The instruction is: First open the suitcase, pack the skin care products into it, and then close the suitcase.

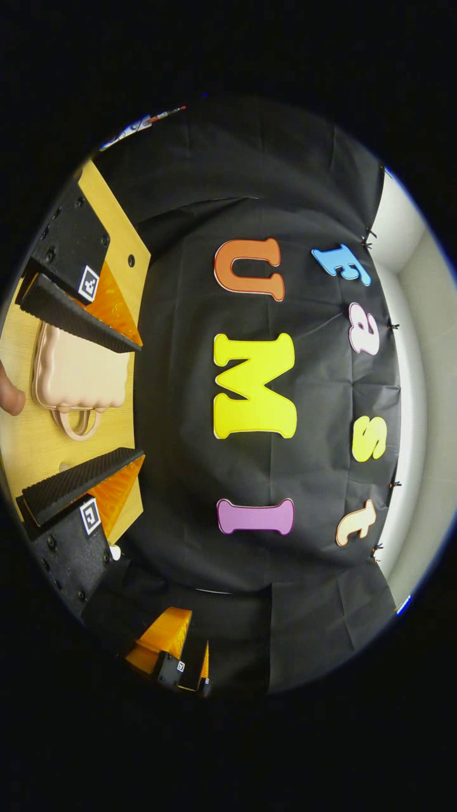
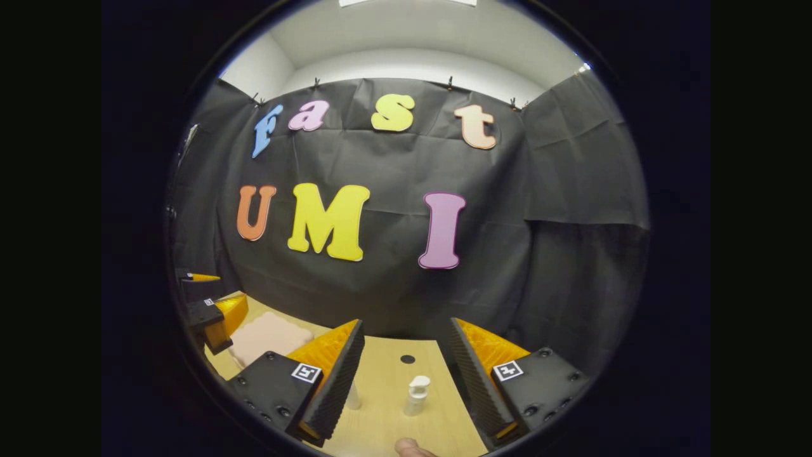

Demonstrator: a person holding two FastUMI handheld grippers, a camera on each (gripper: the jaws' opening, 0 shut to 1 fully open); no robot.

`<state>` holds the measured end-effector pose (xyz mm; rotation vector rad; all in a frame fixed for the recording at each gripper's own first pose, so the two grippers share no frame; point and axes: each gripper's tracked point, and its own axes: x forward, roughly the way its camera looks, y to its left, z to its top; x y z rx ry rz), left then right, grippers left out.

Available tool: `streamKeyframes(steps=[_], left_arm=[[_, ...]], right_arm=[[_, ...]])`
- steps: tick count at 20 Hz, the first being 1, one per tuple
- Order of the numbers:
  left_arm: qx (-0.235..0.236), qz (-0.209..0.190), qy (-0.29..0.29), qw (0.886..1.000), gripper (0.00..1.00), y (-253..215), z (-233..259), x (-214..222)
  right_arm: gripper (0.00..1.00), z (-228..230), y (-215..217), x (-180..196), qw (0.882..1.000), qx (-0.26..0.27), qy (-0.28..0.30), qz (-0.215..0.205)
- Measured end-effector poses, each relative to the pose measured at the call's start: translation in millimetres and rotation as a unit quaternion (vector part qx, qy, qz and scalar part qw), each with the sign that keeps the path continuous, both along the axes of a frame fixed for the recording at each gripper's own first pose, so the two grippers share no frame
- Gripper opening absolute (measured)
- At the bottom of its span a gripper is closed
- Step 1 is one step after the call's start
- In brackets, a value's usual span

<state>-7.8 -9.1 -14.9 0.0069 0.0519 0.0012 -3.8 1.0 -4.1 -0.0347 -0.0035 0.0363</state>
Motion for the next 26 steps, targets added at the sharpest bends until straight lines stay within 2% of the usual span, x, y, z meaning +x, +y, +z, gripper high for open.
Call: streamKeyframes(steps=[9, 14, 15, 16, 21, 24, 26], left_arm=[[0.004, -0.004, 0.000, 1.000, 0.96, -9, -5, 5], [0.043, 0.001, 0.009, 0.999, 0.96, -1, -39, 28], [0.061, 0.000, 0.013, 0.998, 1.00, 1, -50, 31], [0.083, -0.002, 0.015, 0.996, 0.96, 1, -61, 35], [0.185, -0.026, 0.038, 0.982, 0.99, -3, -121, 49], [0.265, -0.044, 0.044, 0.962, 0.99, -14, -152, 59], [0.327, -0.046, 0.049, 0.943, 0.98, -14, -173, 66]], right_arm=[[0.80, -12, -16, 9, 1.000, 0.006, 0.015, -0.007], [0.80, -24, -31, 11, 0.999, -0.003, 0.029, -0.020], [0.80, -29, -36, 10, 0.999, -0.005, 0.033, -0.025], [0.80, -32, -39, 10, 0.999, -0.007, 0.037, -0.030], [0.80, -52, -64, 7, 0.997, -0.011, 0.060, -0.057], [0.80, -62, -82, 5, 0.995, -0.013, 0.068, -0.077], [0.80, -70, -94, 3, 0.993, -0.008, 0.078, -0.091]])
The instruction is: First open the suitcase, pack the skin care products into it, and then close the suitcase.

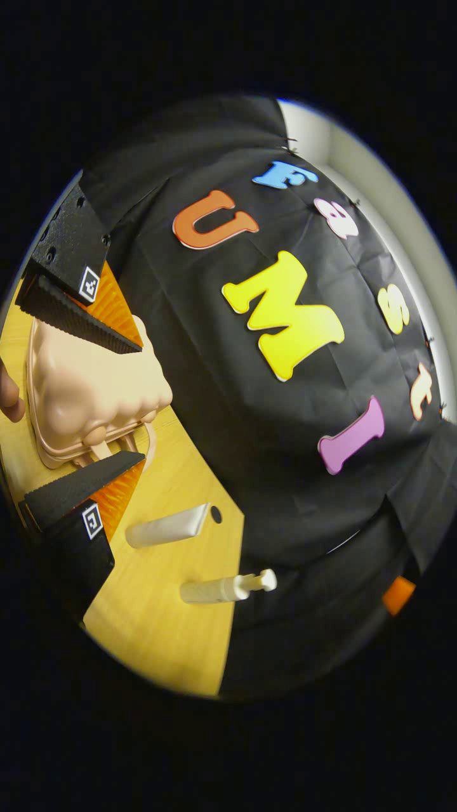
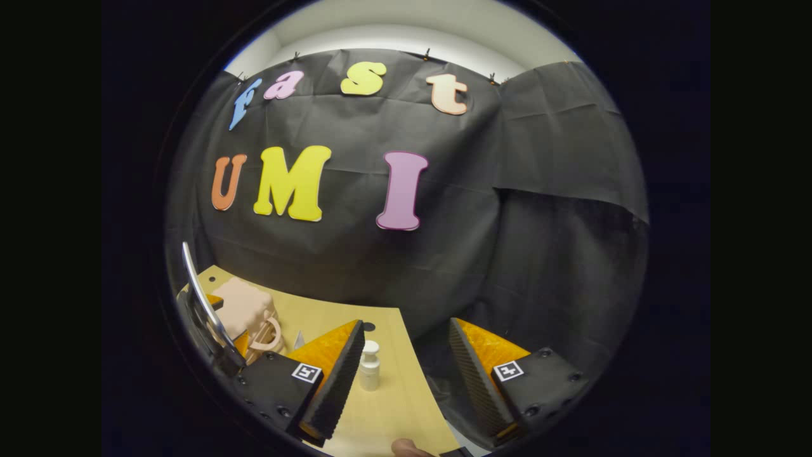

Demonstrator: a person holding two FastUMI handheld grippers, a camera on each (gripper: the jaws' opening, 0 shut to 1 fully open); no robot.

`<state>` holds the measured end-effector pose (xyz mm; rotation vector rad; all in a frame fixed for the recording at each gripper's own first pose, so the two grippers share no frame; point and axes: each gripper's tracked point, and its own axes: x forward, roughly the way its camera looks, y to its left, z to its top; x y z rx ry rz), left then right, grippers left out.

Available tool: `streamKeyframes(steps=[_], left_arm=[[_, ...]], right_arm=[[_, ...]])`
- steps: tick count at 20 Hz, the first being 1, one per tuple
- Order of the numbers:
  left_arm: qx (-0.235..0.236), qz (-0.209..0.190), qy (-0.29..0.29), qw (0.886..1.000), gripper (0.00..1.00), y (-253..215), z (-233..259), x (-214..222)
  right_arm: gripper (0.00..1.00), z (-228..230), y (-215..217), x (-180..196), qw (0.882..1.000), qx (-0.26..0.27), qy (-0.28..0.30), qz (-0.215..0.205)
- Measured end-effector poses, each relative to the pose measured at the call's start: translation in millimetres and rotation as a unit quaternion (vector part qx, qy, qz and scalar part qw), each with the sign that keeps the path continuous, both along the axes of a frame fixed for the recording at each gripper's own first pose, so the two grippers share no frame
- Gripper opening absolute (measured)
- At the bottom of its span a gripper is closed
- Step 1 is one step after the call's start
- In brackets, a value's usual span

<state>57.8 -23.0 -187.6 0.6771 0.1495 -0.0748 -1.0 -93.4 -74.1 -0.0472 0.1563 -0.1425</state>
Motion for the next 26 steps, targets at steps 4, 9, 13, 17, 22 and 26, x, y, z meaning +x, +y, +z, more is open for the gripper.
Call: streamKeyframes(steps=[4, 9, 13, 17, 22, 26], left_arm=[[0.118, -0.031, 0.014, 0.992, 0.98, -9, -42, 14], [0.221, -0.028, 0.018, 0.975, 0.97, -9, -69, 28], [0.283, -0.010, 0.007, 0.959, 0.95, -1, -64, 47], [0.311, -0.015, 0.020, 0.950, 0.69, 0, -71, 54], [0.316, -0.037, 0.062, 0.946, 0.27, -6, -87, 60], [0.329, -0.040, 0.073, 0.941, 0.12, -6, -81, 61]], right_arm=[[0.80, -14, -20, -5, 1.000, 0.008, 0.016, -0.020], [0.80, -29, -37, -11, 0.999, 0.008, 0.034, -0.036], [0.80, -38, -45, -12, 0.998, 0.009, 0.046, -0.041], [0.78, -43, -43, -8, 0.998, 0.005, 0.053, -0.036], [0.80, -40, -35, -6, 0.998, -0.002, 0.051, -0.022], [0.79, -36, -29, -4, 0.999, -0.010, 0.043, -0.012]])
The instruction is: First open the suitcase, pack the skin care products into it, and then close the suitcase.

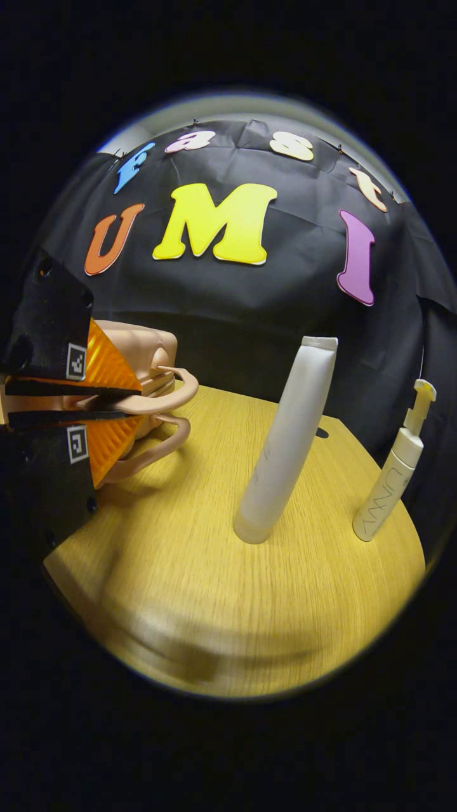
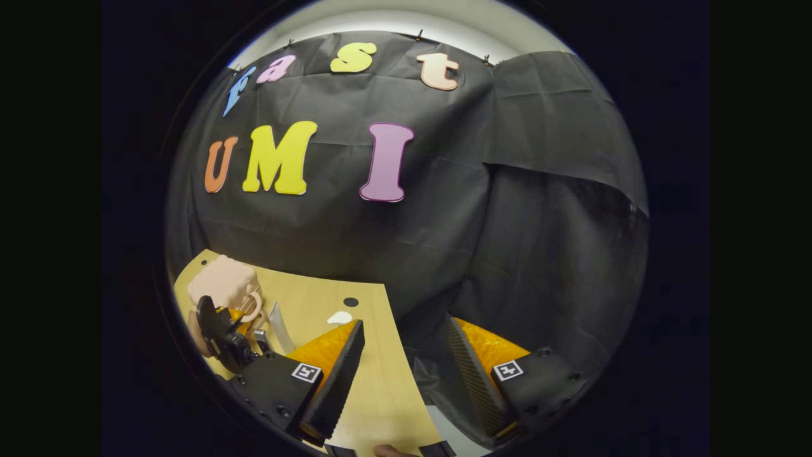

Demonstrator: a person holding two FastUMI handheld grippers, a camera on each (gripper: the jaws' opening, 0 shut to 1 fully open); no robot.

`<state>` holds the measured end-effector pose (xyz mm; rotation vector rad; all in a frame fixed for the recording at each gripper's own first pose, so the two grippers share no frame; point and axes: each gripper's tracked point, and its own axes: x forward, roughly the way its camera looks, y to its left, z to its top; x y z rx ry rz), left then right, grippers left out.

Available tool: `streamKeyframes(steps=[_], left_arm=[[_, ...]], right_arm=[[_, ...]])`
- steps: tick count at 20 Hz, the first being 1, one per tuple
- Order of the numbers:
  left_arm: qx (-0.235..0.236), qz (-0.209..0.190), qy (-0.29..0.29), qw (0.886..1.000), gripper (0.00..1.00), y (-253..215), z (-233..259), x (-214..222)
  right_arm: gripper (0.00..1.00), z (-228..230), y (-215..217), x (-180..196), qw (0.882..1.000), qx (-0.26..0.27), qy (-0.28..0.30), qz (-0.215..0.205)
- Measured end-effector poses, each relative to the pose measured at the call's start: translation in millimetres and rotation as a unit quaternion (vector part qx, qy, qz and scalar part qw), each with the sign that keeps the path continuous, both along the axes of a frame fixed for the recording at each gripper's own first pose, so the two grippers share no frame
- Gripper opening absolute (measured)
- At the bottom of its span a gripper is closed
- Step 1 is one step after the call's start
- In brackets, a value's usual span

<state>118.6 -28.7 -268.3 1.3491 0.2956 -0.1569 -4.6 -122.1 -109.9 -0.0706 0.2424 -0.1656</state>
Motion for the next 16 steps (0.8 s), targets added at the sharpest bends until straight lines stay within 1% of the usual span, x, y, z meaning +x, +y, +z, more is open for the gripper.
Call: streamKeyframes(steps=[1, 3, 5, 7, 10, 12, 13, 15, 16], left_arm=[[0.002, 0.002, -0.001, 1.000, 0.08, 2, 2, -1], [0.008, 0.012, -0.004, 1.000, 0.05, 11, 14, 2], [-0.014, 0.013, 0.001, 1.000, 0.03, 13, 23, -1], [-0.038, 0.020, -0.006, 0.999, 0.03, 18, 45, -4], [-0.106, 0.037, -0.019, 0.993, 0.03, 35, 85, -3], [-0.157, 0.034, -0.021, 0.987, 0.03, 44, 109, -5], [-0.175, 0.031, -0.018, 0.984, 0.03, 50, 119, -5], [-0.200, 0.038, -0.023, 0.979, 0.02, 75, 141, -7], [-0.221, 0.044, -0.025, 0.974, 0.02, 87, 152, -7]], right_arm=[[0.79, 2, 1, 1, 1.000, -0.001, -0.003, 0.002], [0.80, 5, 4, 4, 1.000, 0.001, -0.006, 0.003], [0.79, 11, 9, 8, 1.000, 0.006, -0.009, 0.000], [0.80, 15, 17, 12, 1.000, 0.014, -0.008, 0.002], [0.78, 15, 34, 19, 1.000, 0.008, -0.003, 0.006], [0.80, 15, 47, 20, 1.000, 0.007, 0.003, 0.011], [0.80, 17, 54, 22, 1.000, 0.008, 0.004, 0.014], [0.80, 24, 71, 26, 1.000, 0.005, -0.001, 0.023], [0.80, 27, 79, 28, 1.000, 0.003, -0.004, 0.027]])
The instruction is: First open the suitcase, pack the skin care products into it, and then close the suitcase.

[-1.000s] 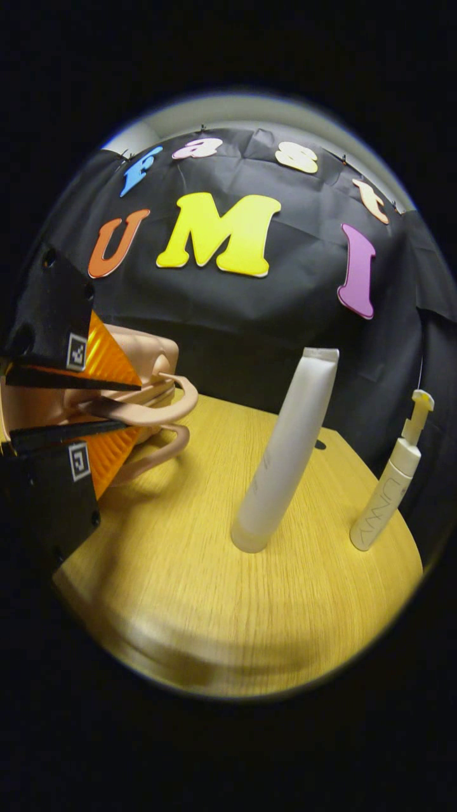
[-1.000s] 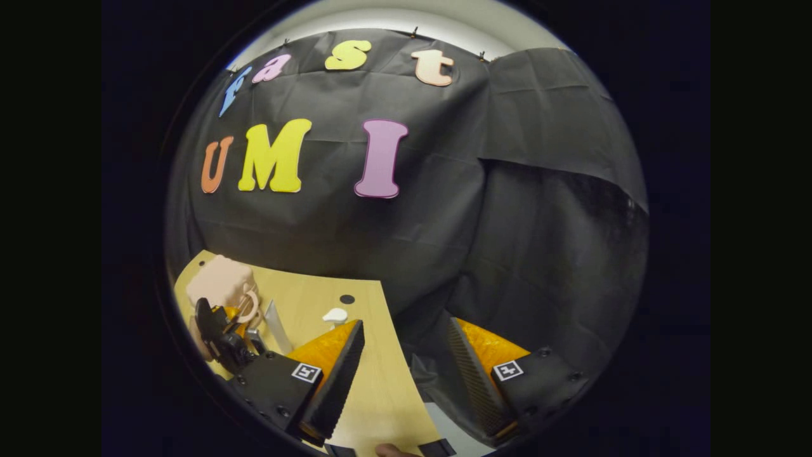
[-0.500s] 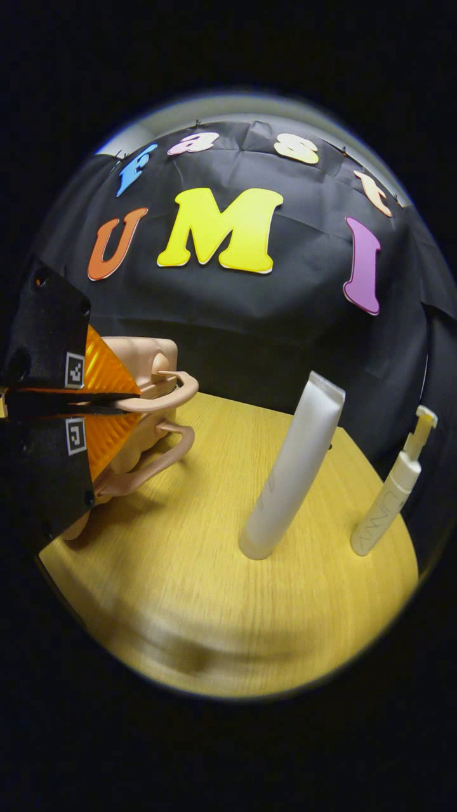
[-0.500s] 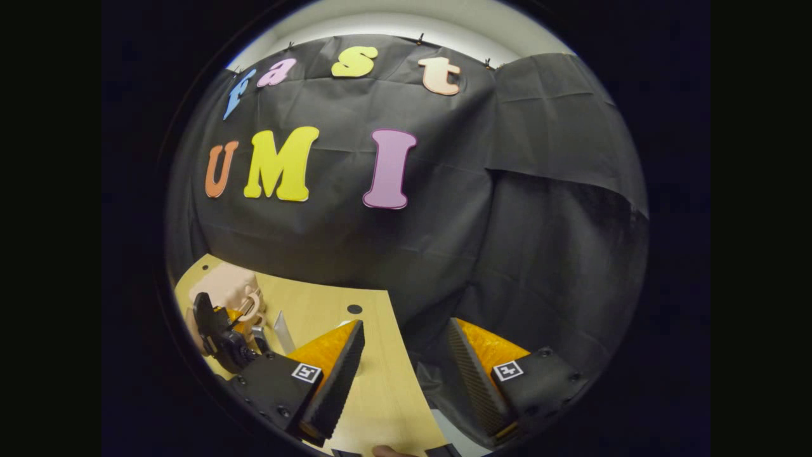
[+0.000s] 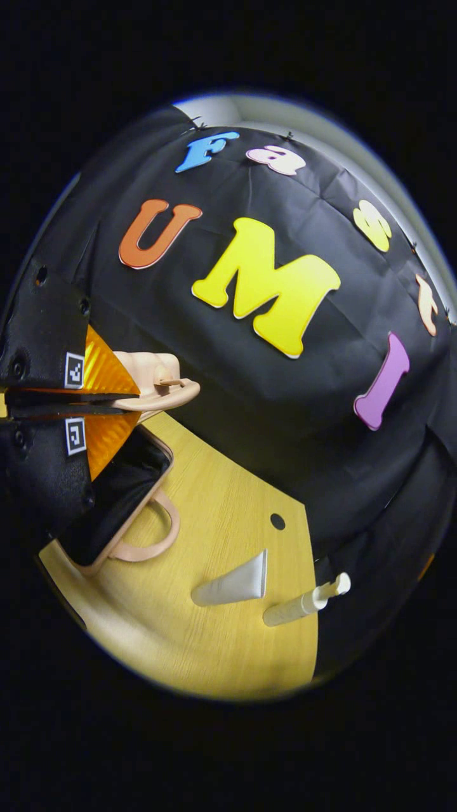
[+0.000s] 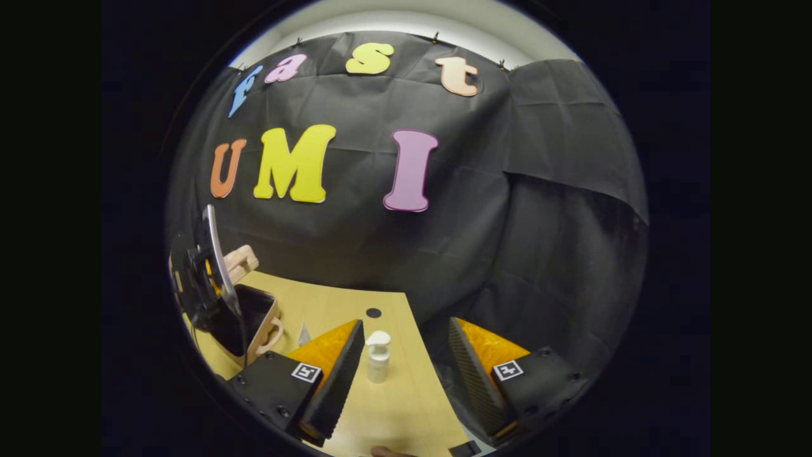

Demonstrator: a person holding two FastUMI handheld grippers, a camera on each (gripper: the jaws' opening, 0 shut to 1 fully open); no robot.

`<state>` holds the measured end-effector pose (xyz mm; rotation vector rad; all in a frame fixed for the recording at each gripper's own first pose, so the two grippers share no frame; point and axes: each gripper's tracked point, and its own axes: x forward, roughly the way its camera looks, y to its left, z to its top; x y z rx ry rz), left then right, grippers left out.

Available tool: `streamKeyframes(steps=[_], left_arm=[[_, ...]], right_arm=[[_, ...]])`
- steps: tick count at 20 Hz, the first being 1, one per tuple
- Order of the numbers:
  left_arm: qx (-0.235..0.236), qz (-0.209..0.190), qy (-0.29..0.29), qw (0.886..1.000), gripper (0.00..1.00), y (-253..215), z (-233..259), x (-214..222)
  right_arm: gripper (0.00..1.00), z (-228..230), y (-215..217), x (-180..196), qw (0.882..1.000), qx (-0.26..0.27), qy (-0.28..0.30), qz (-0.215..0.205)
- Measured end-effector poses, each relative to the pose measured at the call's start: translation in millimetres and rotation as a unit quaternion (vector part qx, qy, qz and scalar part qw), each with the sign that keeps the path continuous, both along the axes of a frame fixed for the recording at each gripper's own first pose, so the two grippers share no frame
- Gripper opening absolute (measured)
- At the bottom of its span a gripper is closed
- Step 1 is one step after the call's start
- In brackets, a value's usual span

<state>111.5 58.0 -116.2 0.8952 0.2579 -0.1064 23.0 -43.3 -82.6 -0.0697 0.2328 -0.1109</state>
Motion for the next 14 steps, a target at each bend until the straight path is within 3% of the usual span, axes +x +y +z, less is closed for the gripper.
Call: streamKeyframes(steps=[3, 7, 10, 14], left_arm=[[-0.084, 0.027, -0.001, 0.996, 0.02, 42, 24, -2], [-0.204, 0.073, 0.011, 0.976, 0.02, 109, 46, -4], [-0.231, 0.109, 0.007, 0.967, 0.03, 171, 49, 1], [-0.226, 0.145, 0.010, 0.963, 0.03, 241, 32, -4]], right_arm=[[0.80, 8, 21, 3, 1.000, -0.004, -0.007, 0.009], [0.80, 13, 49, 4, 1.000, -0.010, -0.010, 0.017], [0.79, 14, 67, 2, 1.000, -0.007, -0.009, 0.016], [0.80, 11, 89, -5, 1.000, -0.003, -0.003, 0.015]])
